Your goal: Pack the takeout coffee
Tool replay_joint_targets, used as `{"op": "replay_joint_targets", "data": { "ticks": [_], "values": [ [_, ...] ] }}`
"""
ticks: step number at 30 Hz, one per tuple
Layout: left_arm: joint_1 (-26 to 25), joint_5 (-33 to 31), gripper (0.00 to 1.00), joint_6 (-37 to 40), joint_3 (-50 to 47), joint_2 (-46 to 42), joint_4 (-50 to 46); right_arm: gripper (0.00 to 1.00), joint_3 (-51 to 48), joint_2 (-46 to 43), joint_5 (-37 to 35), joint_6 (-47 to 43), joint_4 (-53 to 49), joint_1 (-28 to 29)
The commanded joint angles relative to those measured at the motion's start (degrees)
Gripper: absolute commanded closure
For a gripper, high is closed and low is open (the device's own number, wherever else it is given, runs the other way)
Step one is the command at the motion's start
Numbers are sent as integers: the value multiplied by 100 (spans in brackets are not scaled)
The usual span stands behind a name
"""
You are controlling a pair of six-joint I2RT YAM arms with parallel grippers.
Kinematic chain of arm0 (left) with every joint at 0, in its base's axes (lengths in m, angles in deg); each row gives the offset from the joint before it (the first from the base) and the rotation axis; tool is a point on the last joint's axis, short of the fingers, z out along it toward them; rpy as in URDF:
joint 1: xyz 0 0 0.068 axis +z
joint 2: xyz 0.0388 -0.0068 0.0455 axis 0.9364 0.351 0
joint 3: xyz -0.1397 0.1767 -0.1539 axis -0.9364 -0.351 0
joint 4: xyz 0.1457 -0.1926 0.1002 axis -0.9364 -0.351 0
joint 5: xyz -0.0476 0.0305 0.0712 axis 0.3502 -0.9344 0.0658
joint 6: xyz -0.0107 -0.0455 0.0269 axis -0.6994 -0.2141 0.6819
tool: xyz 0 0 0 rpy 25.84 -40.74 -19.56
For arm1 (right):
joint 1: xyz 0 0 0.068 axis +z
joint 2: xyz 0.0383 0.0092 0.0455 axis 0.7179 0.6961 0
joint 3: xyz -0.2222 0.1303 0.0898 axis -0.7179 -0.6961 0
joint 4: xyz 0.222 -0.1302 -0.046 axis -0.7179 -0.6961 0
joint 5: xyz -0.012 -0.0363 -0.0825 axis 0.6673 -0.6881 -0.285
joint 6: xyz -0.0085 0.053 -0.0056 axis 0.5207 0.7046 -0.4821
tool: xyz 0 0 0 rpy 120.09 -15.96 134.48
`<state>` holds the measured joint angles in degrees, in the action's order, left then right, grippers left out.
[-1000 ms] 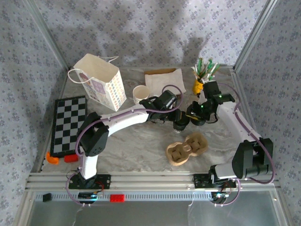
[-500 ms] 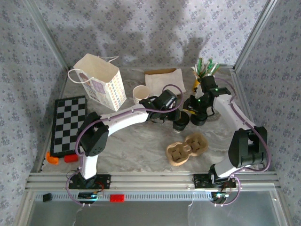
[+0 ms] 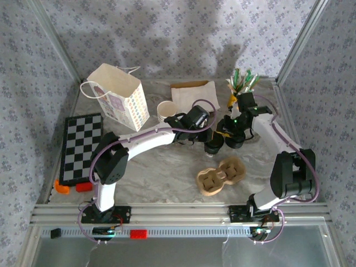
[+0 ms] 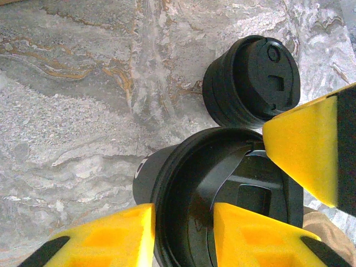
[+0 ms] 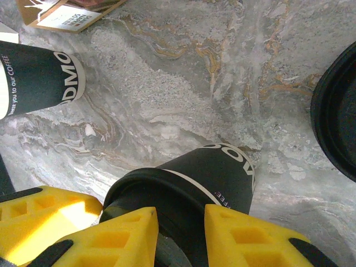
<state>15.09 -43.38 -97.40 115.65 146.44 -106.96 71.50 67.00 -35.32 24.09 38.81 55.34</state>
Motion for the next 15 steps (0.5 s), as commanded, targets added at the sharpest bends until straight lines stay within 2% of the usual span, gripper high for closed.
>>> {"op": "replay_joint_targets", "data": {
  "ticks": [1, 7, 15],
  "values": [
    [31, 43, 68, 147, -53, 130, -338, 70, -316, 44, -146, -190, -446, -3],
    [40, -33, 68, 174, -92, 128, -419, 73, -526, 99, -266, -94, -420, -121],
    [31, -17, 68, 64, -227, 180, -424, 73, -977, -57, -447, -9, -332, 217]
  ]
}}
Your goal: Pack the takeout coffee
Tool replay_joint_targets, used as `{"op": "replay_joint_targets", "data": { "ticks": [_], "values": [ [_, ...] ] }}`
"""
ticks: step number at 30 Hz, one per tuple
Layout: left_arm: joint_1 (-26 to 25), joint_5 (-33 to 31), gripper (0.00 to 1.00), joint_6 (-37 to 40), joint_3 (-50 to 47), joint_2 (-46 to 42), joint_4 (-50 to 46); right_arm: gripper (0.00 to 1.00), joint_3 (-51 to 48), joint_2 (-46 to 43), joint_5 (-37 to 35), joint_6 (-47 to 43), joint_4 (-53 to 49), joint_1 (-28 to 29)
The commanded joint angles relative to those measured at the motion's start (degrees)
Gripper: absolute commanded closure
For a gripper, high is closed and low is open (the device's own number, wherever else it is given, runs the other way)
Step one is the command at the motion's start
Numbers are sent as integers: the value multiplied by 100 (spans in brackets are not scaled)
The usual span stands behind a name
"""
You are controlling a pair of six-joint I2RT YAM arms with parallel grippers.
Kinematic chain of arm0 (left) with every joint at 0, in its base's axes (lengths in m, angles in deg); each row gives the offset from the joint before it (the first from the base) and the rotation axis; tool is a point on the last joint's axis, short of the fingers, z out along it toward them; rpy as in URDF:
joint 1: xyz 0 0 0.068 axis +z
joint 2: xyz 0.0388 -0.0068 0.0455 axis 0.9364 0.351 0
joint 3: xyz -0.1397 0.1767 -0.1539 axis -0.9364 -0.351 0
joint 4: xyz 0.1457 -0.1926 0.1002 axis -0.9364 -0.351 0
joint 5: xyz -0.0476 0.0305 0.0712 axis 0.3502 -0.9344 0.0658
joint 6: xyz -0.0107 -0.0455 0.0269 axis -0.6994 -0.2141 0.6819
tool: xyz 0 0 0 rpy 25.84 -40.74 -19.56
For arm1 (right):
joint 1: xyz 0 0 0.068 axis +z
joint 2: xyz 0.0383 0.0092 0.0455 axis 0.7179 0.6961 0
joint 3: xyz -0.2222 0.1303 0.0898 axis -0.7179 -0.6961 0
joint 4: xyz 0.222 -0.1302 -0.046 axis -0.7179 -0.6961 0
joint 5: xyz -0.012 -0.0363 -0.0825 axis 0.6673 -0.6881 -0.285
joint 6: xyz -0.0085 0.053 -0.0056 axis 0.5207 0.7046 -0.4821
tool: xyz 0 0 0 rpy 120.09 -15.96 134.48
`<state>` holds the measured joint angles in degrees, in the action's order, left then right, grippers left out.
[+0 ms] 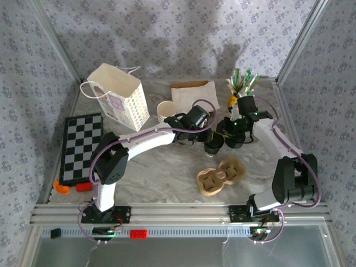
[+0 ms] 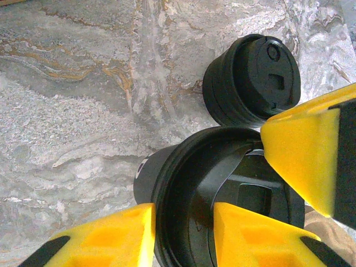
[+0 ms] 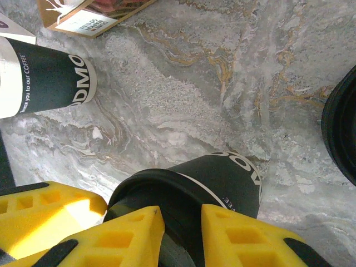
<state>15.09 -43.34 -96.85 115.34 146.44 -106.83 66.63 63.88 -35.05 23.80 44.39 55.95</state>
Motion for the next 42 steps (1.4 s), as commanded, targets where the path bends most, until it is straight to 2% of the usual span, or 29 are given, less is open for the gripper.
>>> {"op": "replay_joint_targets", "data": {
  "ticks": [1, 9, 16, 20, 26, 30, 33, 42],
  "values": [
    [31, -21, 68, 11, -179, 188, -431, 73, -496, 271, -483, 11, -916, 127],
    [32, -66, 68, 19, 51, 194, -456, 73, -474, 422, -698, 112, -894, 105],
    [53, -105, 68, 35, 78, 220, -401, 74, -512, 242, -406, 314, -685, 185],
    [84, -99, 68, 117, 269, 268, -394, 70, 8, -107, -474, 310, -1057, 345],
    [84, 139, 68, 214, 403, 359, -208, 61, 251, -500, -301, 281, -1357, 279],
    [82, 43, 68, 264, 481, 409, -324, 60, 63, -757, -321, 281, -1448, 259],
    [84, 66, 68, 277, 472, 418, -322, 59, -142, -805, 10, 299, -1285, 313],
    [23, 124, 68, 318, 330, 357, -270, 61, -189, -579, -115, 66, -1394, 245]
  ]
}}
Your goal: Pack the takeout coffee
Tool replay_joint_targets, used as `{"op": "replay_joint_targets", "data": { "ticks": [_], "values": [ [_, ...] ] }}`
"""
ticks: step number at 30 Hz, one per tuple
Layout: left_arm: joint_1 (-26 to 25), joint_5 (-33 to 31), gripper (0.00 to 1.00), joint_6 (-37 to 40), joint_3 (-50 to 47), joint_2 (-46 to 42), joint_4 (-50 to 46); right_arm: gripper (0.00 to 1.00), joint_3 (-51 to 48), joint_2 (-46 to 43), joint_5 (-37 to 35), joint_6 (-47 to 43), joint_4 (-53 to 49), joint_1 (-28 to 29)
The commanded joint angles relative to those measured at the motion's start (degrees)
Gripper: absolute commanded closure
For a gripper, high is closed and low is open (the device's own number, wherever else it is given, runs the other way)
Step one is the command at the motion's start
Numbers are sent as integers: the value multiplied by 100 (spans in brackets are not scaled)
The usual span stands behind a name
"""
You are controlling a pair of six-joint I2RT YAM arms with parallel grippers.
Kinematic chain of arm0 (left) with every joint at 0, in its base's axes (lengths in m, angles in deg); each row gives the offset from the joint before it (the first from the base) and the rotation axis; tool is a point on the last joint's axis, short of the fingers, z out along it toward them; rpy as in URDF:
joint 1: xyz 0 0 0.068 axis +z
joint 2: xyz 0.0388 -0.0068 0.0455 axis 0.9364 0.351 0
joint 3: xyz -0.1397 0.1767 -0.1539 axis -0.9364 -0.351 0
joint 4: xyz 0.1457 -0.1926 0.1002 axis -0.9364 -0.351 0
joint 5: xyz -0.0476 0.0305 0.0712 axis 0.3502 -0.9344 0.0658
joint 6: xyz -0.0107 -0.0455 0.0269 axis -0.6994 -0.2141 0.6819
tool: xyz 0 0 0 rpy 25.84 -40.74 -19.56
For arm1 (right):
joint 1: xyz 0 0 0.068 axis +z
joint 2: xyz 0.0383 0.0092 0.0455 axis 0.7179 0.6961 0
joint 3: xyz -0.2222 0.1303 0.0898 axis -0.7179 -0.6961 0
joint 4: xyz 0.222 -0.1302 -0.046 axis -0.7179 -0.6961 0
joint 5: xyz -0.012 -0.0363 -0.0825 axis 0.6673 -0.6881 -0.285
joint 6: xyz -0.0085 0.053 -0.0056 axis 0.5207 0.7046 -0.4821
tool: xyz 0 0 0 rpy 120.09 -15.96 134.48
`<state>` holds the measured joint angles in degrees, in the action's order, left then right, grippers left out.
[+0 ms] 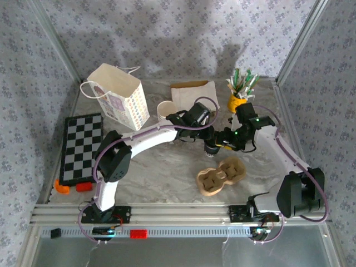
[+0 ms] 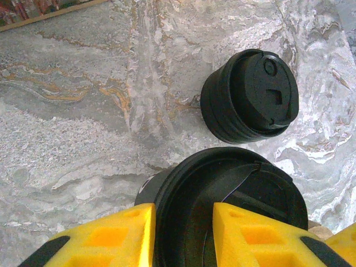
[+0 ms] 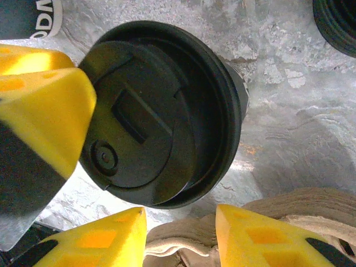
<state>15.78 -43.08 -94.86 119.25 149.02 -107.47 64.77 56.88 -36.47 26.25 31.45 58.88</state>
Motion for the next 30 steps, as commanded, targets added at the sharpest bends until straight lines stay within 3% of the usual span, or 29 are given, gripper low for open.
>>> {"op": "replay_joint_targets", "data": {
  "ticks": [1, 17, 30],
  "values": [
    [-54, 95, 68, 133, -84, 90, -207, 61, 6, 156, 7, -183, -84, -43],
    [-82, -12, 69, -66, -576, -172, -135, 65, -463, 512, -759, -326, -138, 15],
    [-47, 279, 63, 95, -336, -419, 619, 62, 440, -16, -78, -182, -521, 83]
  ]
}}
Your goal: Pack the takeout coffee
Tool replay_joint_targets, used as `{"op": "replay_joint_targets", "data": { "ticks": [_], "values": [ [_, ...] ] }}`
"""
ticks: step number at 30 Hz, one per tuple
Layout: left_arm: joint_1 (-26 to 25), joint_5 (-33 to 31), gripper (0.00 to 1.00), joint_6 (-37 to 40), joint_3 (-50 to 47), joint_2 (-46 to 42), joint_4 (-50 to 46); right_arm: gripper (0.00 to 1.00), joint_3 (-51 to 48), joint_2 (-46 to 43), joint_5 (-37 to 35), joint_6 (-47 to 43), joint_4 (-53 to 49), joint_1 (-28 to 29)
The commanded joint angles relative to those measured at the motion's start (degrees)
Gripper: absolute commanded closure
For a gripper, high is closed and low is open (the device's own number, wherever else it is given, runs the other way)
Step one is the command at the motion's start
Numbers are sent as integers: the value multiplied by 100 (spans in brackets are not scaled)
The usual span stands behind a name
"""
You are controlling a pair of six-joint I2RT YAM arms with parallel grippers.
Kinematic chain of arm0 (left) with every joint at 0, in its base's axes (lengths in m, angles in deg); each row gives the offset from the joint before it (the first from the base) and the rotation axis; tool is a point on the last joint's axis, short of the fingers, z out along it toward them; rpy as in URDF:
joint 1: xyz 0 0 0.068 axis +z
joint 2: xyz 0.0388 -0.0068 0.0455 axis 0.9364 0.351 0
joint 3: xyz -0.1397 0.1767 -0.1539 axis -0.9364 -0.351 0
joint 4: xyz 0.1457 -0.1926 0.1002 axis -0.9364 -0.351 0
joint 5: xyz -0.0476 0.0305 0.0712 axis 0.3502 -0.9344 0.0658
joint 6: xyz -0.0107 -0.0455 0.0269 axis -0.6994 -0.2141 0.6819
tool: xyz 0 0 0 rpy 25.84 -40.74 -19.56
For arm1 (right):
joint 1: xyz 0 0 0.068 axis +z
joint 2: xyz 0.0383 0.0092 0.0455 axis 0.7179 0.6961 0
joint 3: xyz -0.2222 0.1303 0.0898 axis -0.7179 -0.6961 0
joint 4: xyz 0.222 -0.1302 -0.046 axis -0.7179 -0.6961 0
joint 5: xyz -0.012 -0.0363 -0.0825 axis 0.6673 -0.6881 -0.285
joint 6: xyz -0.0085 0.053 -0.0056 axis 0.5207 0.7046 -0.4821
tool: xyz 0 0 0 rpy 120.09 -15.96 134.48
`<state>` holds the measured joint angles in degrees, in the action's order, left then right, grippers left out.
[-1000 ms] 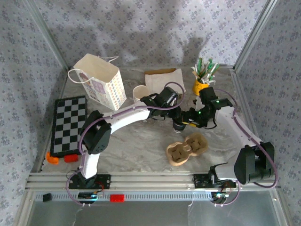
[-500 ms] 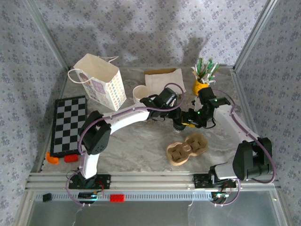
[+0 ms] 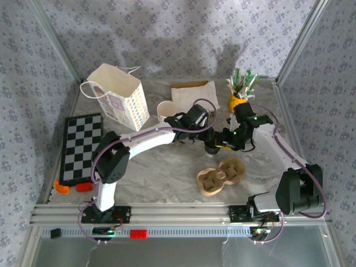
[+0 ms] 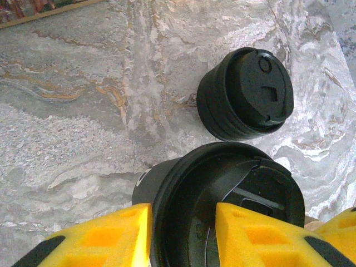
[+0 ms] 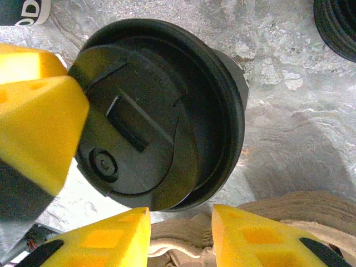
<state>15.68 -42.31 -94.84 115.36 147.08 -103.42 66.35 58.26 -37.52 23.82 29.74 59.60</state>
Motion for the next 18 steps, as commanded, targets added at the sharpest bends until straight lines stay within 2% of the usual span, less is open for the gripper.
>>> {"op": "replay_joint_targets", "data": {
  "ticks": [1, 6, 9, 18],
  "values": [
    [-36, 219, 62, 92, 49, -234, 249, 61, 320, -175, 109, 158, -311, -19],
    [25, 1, 62, -39, 118, -173, 113, 54, 479, -38, 204, 267, -65, -309],
    [33, 7, 62, -46, 57, -182, 163, 54, 582, 184, 287, 20, -27, -503],
    [61, 68, 66, -11, 96, -73, 5, 62, 834, 813, 400, -134, 240, -607]
  ]
}}
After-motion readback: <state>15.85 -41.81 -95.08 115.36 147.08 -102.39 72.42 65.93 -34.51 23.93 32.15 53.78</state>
